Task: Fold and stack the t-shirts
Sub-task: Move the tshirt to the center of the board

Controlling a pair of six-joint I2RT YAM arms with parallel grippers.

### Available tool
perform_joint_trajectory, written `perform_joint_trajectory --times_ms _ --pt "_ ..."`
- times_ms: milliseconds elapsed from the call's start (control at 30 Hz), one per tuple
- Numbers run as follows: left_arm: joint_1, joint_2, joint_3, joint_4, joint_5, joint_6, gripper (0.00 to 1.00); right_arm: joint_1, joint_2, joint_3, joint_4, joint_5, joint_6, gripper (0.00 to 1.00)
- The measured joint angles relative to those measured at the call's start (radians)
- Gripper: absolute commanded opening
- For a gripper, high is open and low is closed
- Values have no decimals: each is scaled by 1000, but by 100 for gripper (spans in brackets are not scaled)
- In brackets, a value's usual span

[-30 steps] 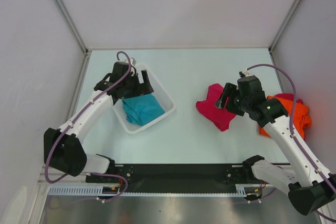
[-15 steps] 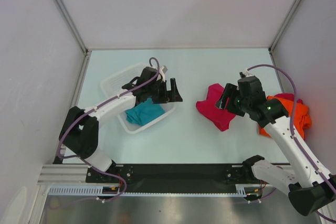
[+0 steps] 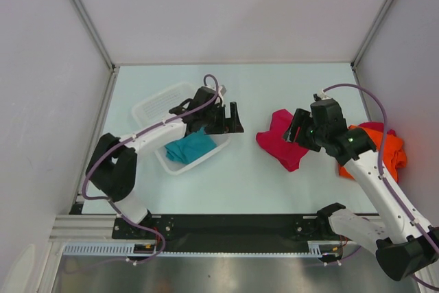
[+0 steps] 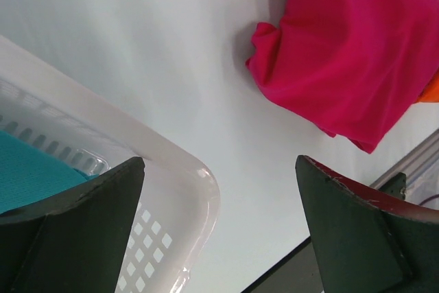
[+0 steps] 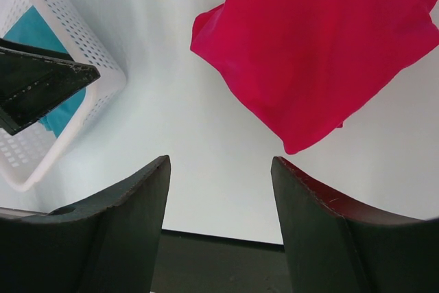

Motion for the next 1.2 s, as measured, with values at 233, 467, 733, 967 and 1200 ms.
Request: perform_joint_trajectory --times_ms 233,467,733,967,1200 --pt "-22 24 18 -74 -83 3 92 -2 -1 0 0 0 0 66" --pt "-48 92 103 -240 -281 27 79 -2 -9 -1 1 -1 1 65" --pt "-64 97 108 -338 -412 38 56 -2 -34 -23 3 -2 5 65" --pt "-64 97 109 -440 -525 45 6 -3 -47 -34 5 -6 5 65" --pt "-63 49 49 -440 -581 78 7 -4 -49 -69 34 -49 9 64"
